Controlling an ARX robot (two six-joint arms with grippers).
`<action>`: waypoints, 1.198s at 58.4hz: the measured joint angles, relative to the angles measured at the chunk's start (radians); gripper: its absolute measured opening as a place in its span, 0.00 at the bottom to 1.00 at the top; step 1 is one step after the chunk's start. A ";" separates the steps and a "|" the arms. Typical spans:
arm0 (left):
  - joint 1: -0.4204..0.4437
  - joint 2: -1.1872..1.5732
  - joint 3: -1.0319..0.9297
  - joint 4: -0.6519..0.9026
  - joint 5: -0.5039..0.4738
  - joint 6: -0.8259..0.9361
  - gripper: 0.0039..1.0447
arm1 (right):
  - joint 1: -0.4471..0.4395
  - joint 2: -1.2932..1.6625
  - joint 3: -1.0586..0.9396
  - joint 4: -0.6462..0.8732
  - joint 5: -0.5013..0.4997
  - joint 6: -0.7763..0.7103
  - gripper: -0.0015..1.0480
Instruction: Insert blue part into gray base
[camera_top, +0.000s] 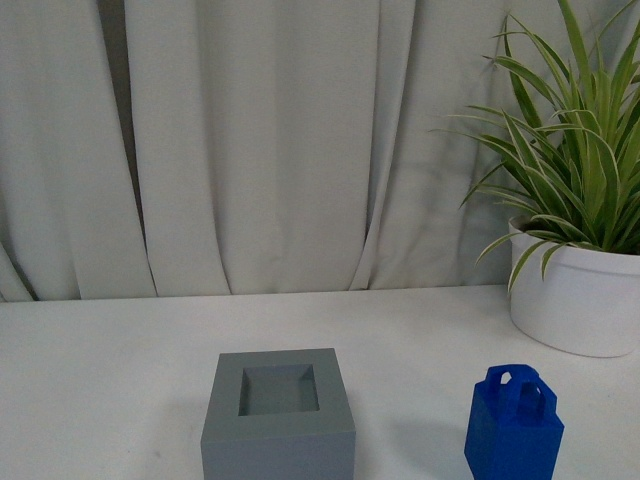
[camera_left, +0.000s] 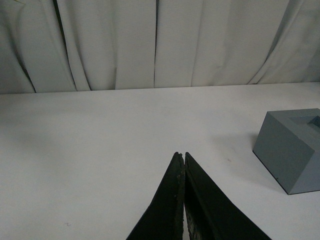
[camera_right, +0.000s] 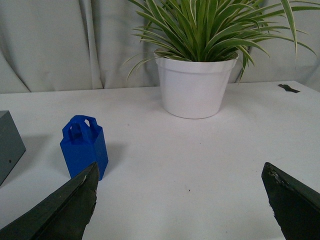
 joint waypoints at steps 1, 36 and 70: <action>0.000 0.000 0.000 0.000 0.000 0.000 0.04 | 0.000 0.000 0.000 0.000 0.000 0.000 0.91; 0.000 0.000 0.000 0.000 0.000 0.000 0.04 | -0.145 0.258 0.098 0.172 -0.523 -0.028 0.91; 0.000 0.000 0.000 0.000 0.000 0.000 0.04 | 0.125 1.109 0.935 -0.364 -0.542 -0.547 0.91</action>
